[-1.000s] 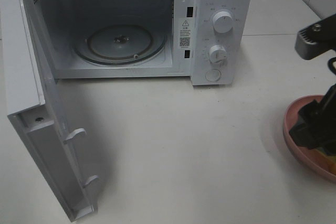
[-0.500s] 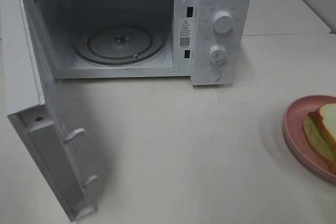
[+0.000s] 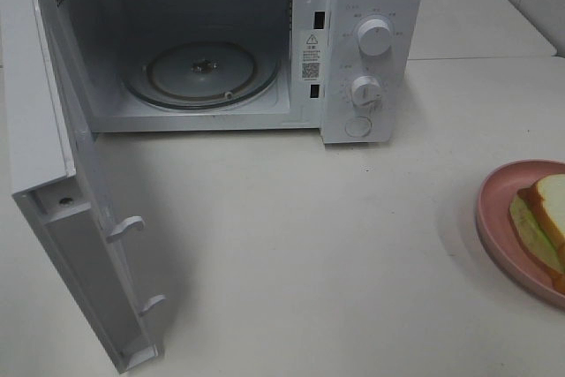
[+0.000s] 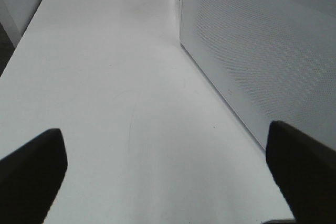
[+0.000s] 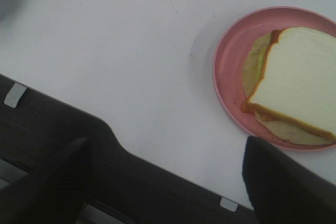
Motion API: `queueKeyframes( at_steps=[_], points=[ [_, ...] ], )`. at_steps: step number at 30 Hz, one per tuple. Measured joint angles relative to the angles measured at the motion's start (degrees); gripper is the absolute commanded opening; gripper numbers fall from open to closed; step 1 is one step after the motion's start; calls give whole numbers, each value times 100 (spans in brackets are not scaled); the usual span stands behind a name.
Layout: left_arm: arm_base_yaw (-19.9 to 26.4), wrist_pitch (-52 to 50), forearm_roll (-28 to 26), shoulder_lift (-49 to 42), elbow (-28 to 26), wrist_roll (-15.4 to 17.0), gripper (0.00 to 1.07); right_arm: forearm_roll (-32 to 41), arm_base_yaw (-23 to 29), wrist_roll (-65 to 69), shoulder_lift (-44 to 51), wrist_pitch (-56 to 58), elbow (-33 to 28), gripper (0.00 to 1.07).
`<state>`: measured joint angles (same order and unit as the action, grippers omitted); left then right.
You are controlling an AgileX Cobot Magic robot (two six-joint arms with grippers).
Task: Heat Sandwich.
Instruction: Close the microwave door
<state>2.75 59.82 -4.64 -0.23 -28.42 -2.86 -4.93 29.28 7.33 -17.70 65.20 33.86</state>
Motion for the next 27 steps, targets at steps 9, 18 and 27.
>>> queueKeyframes(
  at_steps=[9,18,27],
  points=[
    [0,0,0,0,0,0,98,493,-1129,-447,951,-413,-355,76],
    [0,-6,0,0,0,0,98,527,-2114,-481,1467,-510,-481,76],
    [0,-6,0,0,0,0,98,527,-2699,-504,1793,-510,-493,76]
  ],
)
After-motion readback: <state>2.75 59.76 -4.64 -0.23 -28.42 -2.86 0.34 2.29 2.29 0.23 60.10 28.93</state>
